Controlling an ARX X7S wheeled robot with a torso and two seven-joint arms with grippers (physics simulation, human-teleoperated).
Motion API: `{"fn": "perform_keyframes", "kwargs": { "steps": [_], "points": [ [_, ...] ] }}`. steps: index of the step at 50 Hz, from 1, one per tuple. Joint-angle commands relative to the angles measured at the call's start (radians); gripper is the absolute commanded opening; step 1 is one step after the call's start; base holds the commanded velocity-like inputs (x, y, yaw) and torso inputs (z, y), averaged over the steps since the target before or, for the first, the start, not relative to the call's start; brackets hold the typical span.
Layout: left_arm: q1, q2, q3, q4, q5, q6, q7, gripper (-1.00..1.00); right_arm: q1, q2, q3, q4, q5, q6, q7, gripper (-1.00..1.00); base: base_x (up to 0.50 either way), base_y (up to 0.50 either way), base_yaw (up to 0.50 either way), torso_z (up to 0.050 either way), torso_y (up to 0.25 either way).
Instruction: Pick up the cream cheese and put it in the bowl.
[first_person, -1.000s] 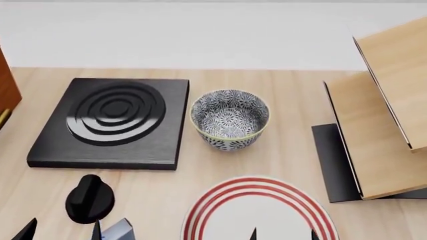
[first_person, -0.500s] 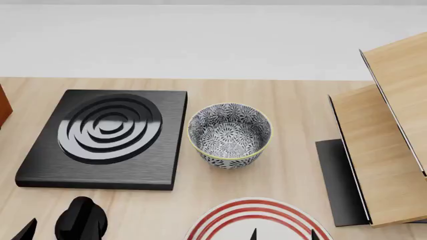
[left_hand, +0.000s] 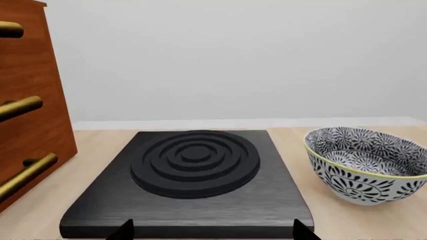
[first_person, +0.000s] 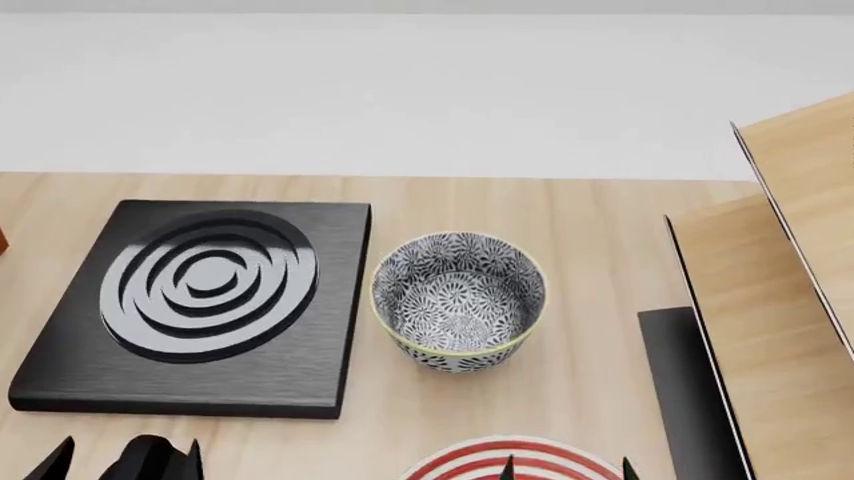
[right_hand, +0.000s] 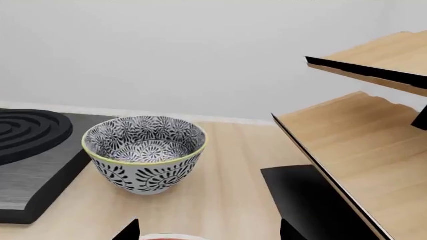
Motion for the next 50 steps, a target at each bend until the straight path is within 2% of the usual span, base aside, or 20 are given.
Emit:
{"fn": "perform_keyframes", "kwargs": {
  "steps": [1, 16, 24, 33, 42, 50],
  "points": [
    [0.002, -0.007, 0.004, 0.005, -0.006, 0.000, -0.005, 1.00, 0.004, 0.004, -0.008, -0.011, 0.000, 0.013, 0.006, 1.00, 0.16, 0.00, 0.00, 0.000, 0.000],
    [0.000, -0.013, 0.008, 0.002, -0.014, 0.003, -0.011, 1.00, 0.003, 0.011, -0.016, -0.023, 0.000, 0.018, 0.015, 1.00, 0.16, 0.00, 0.00, 0.000, 0.000],
    [0.006, -0.024, 0.008, 0.074, -0.004, -0.050, -0.044, 1.00, -0.014, 0.044, -0.009, -0.156, -0.004, 0.086, 0.031, 1.00, 0.04, 0.00, 0.00, 0.000, 0.000],
    [0.004, -0.061, 0.030, 0.236, 0.002, -0.157, -0.055, 1.00, -0.019, 0.077, -0.006, -0.313, 0.006, 0.201, 0.039, 1.00, 0.00, 0.00, 0.00, 0.000, 0.000],
    [-0.016, -0.096, 0.014, 0.453, -0.027, -0.315, -0.087, 1.00, -0.001, 0.109, 0.000, -0.482, 0.000, 0.328, 0.056, 1.00, 0.00, 0.00, 0.00, 0.000, 0.000],
    [-0.056, -0.111, 0.004, 0.571, -0.056, -0.424, -0.106, 1.00, 0.030, 0.132, 0.007, -0.589, 0.006, 0.419, 0.057, 1.00, 0.00, 0.00, 0.00, 0.000, 0.000]
  ]
}}
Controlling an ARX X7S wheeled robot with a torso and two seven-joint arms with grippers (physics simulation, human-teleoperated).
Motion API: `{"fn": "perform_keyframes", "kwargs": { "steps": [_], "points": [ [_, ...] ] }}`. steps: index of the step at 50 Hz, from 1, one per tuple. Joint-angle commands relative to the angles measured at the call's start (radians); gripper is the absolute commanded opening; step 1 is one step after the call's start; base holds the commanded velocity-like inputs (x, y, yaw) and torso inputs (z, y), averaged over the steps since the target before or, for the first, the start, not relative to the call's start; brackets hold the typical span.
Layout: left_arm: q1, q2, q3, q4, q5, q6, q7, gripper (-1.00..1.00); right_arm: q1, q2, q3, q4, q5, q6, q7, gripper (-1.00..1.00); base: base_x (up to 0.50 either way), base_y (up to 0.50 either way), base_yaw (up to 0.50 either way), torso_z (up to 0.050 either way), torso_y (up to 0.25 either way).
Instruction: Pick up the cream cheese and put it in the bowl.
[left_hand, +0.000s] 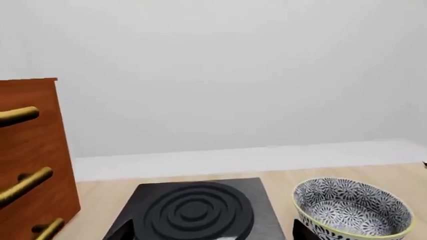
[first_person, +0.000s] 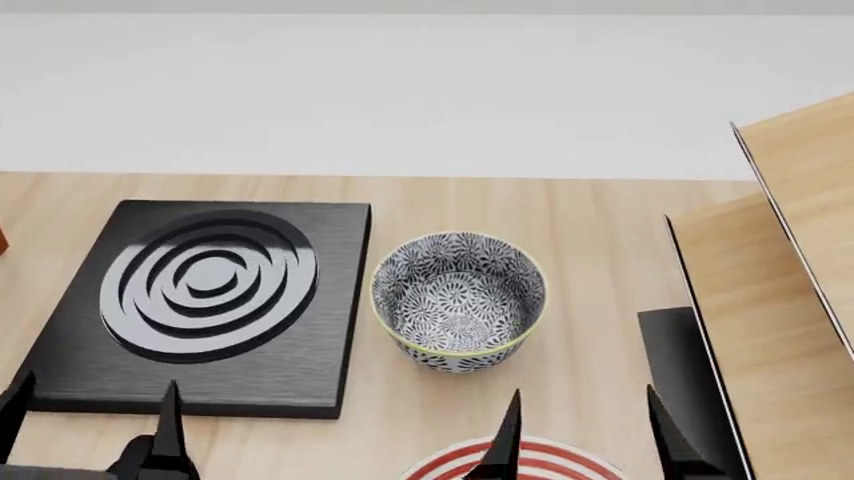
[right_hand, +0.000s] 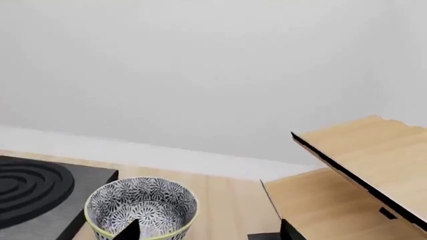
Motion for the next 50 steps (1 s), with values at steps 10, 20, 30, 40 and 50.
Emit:
{"fn": "perform_keyframes", "kwargs": {
  "steps": [10, 20, 30, 40, 50],
  "points": [
    [-0.046, -0.042, 0.015, 0.253, 0.015, -0.163, -0.052, 1.00, 0.067, 0.050, 0.010, -0.270, -0.001, 0.233, 0.021, 1.00, 0.00, 0.00, 0.00, 0.000, 0.000],
    [-0.045, -0.044, 0.014, 0.258, 0.007, -0.158, -0.053, 1.00, 0.063, 0.050, 0.010, -0.263, 0.003, 0.223, 0.024, 1.00, 0.00, 0.00, 0.00, 0.000, 0.000],
    [-0.046, -0.046, 0.016, 0.258, 0.005, -0.157, -0.057, 1.00, 0.064, 0.052, 0.009, -0.262, 0.005, 0.223, 0.027, 1.00, 0.00, 0.00, 0.00, 0.000, 0.000],
    [-0.033, -0.040, -0.012, 0.285, -0.047, -0.176, -0.060, 1.00, 0.065, 0.062, -0.018, -0.272, -0.020, 0.241, 0.034, 1.00, 0.00, 0.00, 0.00, 0.000, 0.000],
    [-0.027, -0.039, -0.016, 0.282, -0.037, -0.183, -0.083, 1.00, 0.063, 0.068, -0.024, -0.292, -0.014, 0.259, 0.033, 1.00, 0.00, 0.00, 0.00, 0.001, -0.028]
  ]
}}
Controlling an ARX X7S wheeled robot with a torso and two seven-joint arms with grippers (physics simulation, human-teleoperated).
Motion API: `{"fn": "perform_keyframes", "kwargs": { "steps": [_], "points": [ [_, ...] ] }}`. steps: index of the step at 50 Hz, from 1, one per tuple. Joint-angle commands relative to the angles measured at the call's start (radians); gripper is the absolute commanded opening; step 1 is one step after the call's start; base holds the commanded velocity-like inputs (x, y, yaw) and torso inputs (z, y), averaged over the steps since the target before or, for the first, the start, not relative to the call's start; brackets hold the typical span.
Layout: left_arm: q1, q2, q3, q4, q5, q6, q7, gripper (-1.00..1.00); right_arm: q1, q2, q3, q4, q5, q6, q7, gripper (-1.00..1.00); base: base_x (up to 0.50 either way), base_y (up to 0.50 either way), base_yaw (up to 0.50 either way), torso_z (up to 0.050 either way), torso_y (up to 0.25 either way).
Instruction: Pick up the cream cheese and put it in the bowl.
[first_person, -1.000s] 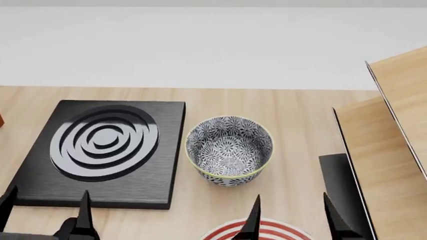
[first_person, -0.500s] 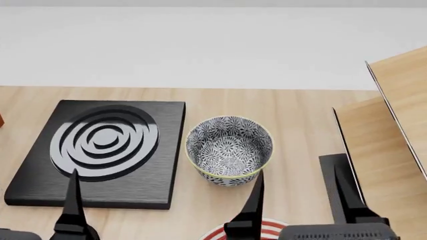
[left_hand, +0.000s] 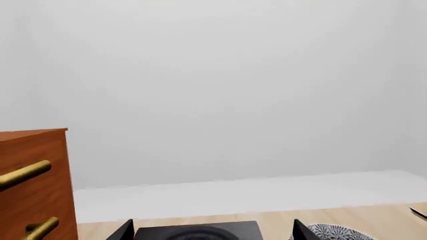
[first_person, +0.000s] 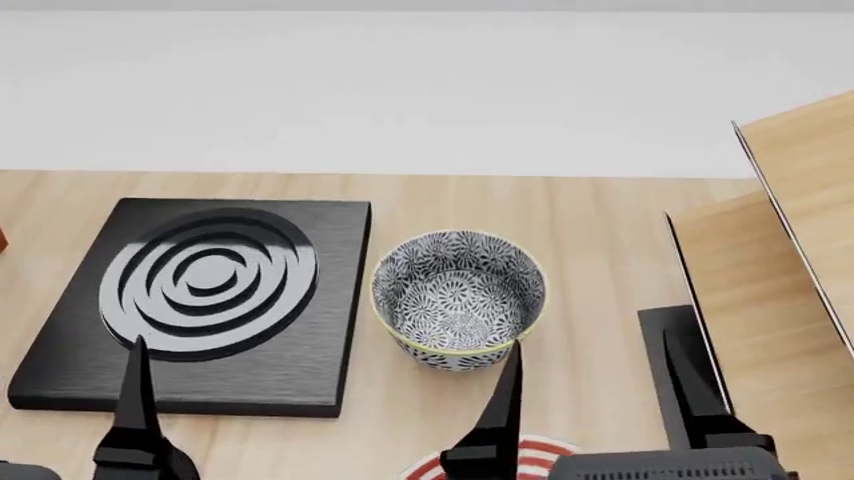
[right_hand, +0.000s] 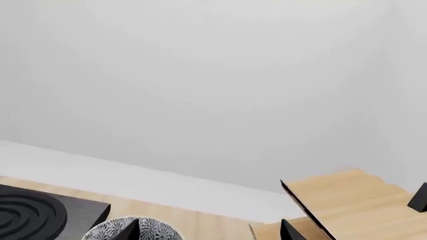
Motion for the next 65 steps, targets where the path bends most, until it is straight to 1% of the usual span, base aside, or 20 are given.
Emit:
{"fn": "perform_keyframes", "kwargs": {
  "steps": [1, 3, 5, 16, 26, 31, 36, 38, 42, 44, 45, 46, 47, 48, 50, 53, 56, 58, 62, 65],
  "points": [
    [0.011, 0.005, -0.012, 0.002, -0.011, 0.001, -0.015, 1.00, 0.002, 0.008, -0.012, -0.021, -0.007, 0.025, 0.005, 1.00, 0.00, 0.00, 0.00, 0.009, -0.205],
    [0.008, -0.004, 0.001, 0.009, 0.004, -0.006, -0.017, 1.00, 0.002, 0.008, -0.014, -0.027, -0.007, 0.029, 0.006, 1.00, 0.00, 0.00, 0.00, 0.013, -0.226],
    [0.009, 0.000, -0.013, 0.018, -0.020, -0.012, -0.016, 1.00, 0.003, 0.009, -0.018, -0.031, -0.010, 0.034, 0.007, 1.00, 0.00, 0.00, 0.00, 0.012, -0.226],
    [0.015, -0.011, -0.005, 0.024, -0.013, -0.006, -0.018, 1.00, 0.002, 0.013, -0.025, -0.027, -0.013, 0.026, 0.009, 1.00, 0.00, 0.00, 0.00, 0.013, -0.226],
    [0.034, -0.014, 0.007, -0.010, 0.004, 0.031, -0.018, 1.00, -0.004, 0.018, -0.030, -0.020, -0.018, 0.014, 0.012, 1.00, 0.00, 0.00, 0.00, 0.013, -0.227],
    [0.013, -0.017, -0.012, 0.052, -0.029, -0.041, -0.035, 1.00, 0.002, 0.020, -0.031, -0.027, -0.016, 0.027, 0.012, 1.00, 0.00, 0.00, 0.00, 0.011, -0.166],
    [0.020, -0.024, -0.019, 0.086, -0.047, -0.066, -0.041, 1.00, 0.001, 0.020, -0.034, -0.021, -0.016, 0.019, 0.011, 1.00, 0.00, 0.00, 0.00, 0.000, 0.000],
    [0.013, -0.027, -0.028, 0.110, -0.064, -0.103, -0.049, 1.00, 0.002, 0.021, -0.034, -0.022, -0.016, 0.023, 0.012, 1.00, 0.00, 0.00, 0.00, 0.000, 0.000],
    [-0.012, -0.051, -0.034, 0.181, -0.094, -0.229, -0.076, 1.00, 0.001, 0.024, -0.034, -0.025, -0.016, 0.022, 0.012, 1.00, 0.00, 0.00, 0.00, 0.000, 0.000],
    [-0.030, -0.057, -0.070, 0.226, -0.146, -0.294, -0.082, 1.00, -0.003, 0.023, -0.031, -0.018, -0.012, 0.011, 0.012, 1.00, 0.00, 0.00, 0.00, 0.000, 0.000],
    [-0.050, -0.082, -0.083, 0.240, -0.210, -0.323, -0.124, 1.00, -0.003, 0.022, -0.031, -0.018, -0.012, 0.010, 0.013, 1.00, 0.00, 0.00, 0.00, 0.000, 0.000],
    [-0.058, -0.126, -0.070, 0.240, -0.266, -0.306, -0.176, 1.00, -0.005, 0.023, -0.033, -0.013, -0.013, 0.003, 0.012, 1.00, 0.00, 0.00, 0.00, 0.000, 0.000],
    [-0.088, -0.195, -0.054, 0.240, -0.376, -0.295, -0.265, 1.00, -0.004, 0.023, -0.034, -0.014, -0.012, 0.005, 0.011, 1.00, 0.00, 0.00, 0.00, 0.000, 0.000],
    [-0.109, -0.256, -0.020, 0.240, -0.442, -0.263, -0.340, 1.00, -0.004, 0.023, -0.033, -0.011, -0.012, 0.003, 0.012, 1.00, 0.00, 0.00, 0.00, 0.000, 0.000],
    [-0.166, -0.352, 0.021, 0.240, -0.604, -0.233, -0.467, 1.00, -0.001, 0.025, -0.034, -0.017, -0.012, 0.010, 0.011, 1.00, 0.00, 0.00, 0.00, 0.000, 0.000],
    [-0.270, -0.480, 0.155, 0.240, -0.712, -0.171, -0.600, 1.00, -0.005, 0.026, -0.034, -0.025, -0.012, 0.008, 0.014, 1.00, 0.00, 0.00, 0.00, 0.000, 0.000],
    [-0.354, -0.570, 0.254, 0.240, -0.787, -0.084, -0.681, 1.00, -0.008, 0.026, -0.037, -0.012, -0.014, -0.002, 0.015, 1.00, 0.00, 0.00, 0.00, 0.000, 0.000],
    [-0.435, -0.632, 0.365, 0.240, -0.832, -0.023, -0.716, 1.00, -0.011, 0.027, -0.035, -0.013, -0.013, -0.002, 0.016, 1.00, 0.00, 0.00, 0.00, 0.000, 0.000],
    [-0.536, -0.711, 0.520, 0.240, -0.891, 0.098, -0.743, 1.00, -0.012, 0.031, -0.032, -0.026, -0.011, 0.006, 0.018, 1.00, 0.00, 0.00, 0.00, 0.000, 0.000],
    [-0.639, -0.760, 0.673, 0.240, -0.933, 0.185, -0.742, 1.00, -0.011, 0.031, -0.035, -0.023, -0.013, 0.004, 0.018, 1.00, 0.00, 0.00, 0.00, 0.000, 0.000]
  ]
}}
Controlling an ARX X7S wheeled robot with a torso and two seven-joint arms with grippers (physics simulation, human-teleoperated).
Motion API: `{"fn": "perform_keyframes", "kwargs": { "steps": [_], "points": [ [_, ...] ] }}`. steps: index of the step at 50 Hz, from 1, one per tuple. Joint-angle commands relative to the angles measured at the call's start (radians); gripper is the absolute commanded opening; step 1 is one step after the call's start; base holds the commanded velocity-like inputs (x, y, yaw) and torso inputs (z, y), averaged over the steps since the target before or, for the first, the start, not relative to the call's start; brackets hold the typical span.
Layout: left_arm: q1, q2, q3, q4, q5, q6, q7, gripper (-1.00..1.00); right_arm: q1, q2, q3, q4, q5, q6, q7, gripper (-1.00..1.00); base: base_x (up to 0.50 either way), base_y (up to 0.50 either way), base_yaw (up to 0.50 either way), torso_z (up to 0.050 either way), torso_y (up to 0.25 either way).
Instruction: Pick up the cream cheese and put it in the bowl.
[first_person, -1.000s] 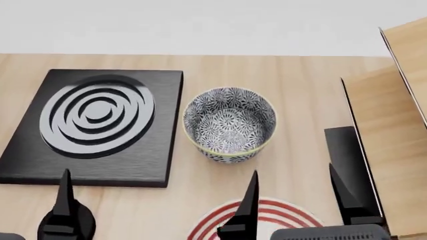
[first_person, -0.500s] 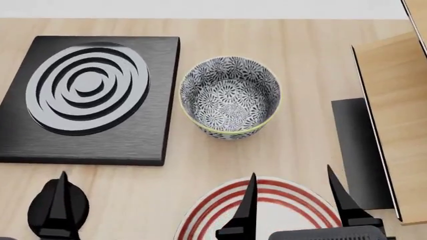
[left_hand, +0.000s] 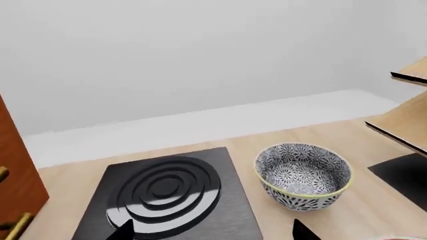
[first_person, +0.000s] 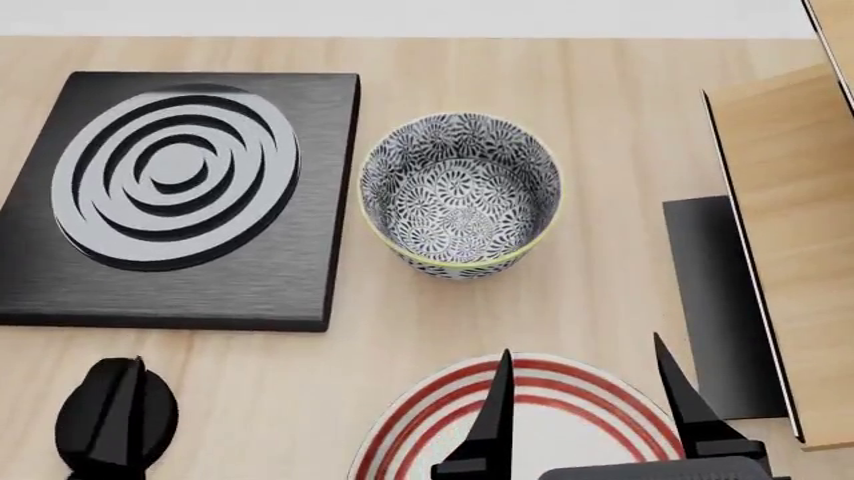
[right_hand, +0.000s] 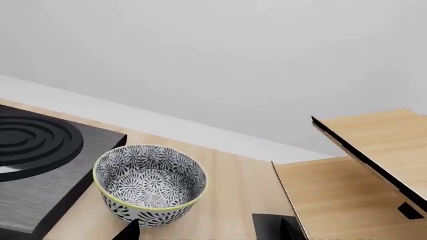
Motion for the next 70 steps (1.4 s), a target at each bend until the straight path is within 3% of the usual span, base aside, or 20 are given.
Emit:
{"fn": "perform_keyframes", "kwargs": {
  "steps": [1, 6, 12, 24, 41, 70],
  "points": [
    [-0.325, -0.258, 0.422, 0.018, -0.244, 0.238, -0.183, 1.00, -0.002, 0.004, -0.002, -0.004, 0.000, 0.001, 0.003, 1.00, 0.00, 0.00, 0.00, 0.000, 0.000],
    [-0.516, -0.310, 0.664, 0.018, -0.242, 0.327, -0.227, 1.00, -0.007, 0.006, -0.003, 0.000, 0.000, -0.007, 0.004, 1.00, 0.00, 0.00, 0.00, 0.000, 0.000],
    [-0.600, -0.343, 0.767, 0.016, -0.292, 0.356, -0.228, 1.00, -0.006, 0.006, -0.003, 0.006, 0.002, -0.014, 0.004, 1.00, 0.00, 0.00, 0.00, 0.000, 0.000],
    [-0.596, -0.341, 0.799, -0.015, -0.360, 0.342, -0.177, 1.00, -0.005, 0.004, -0.004, 0.023, 0.005, -0.024, 0.006, 1.00, 0.00, 0.00, 0.00, 0.000, 0.000],
    [-0.705, -0.351, 0.811, 0.002, -0.552, 0.194, -0.150, 1.00, 0.003, 0.007, -0.014, 0.014, 0.005, -0.012, 0.007, 1.00, 0.00, 0.00, 0.00, 0.000, 0.000],
    [-0.652, -0.287, 0.881, -0.097, -0.493, 0.100, -0.117, 1.00, 0.002, 0.013, -0.021, 0.022, 0.005, -0.017, 0.013, 1.00, 0.00, 0.00, 0.00, 0.000, 0.000]
  ]
}}
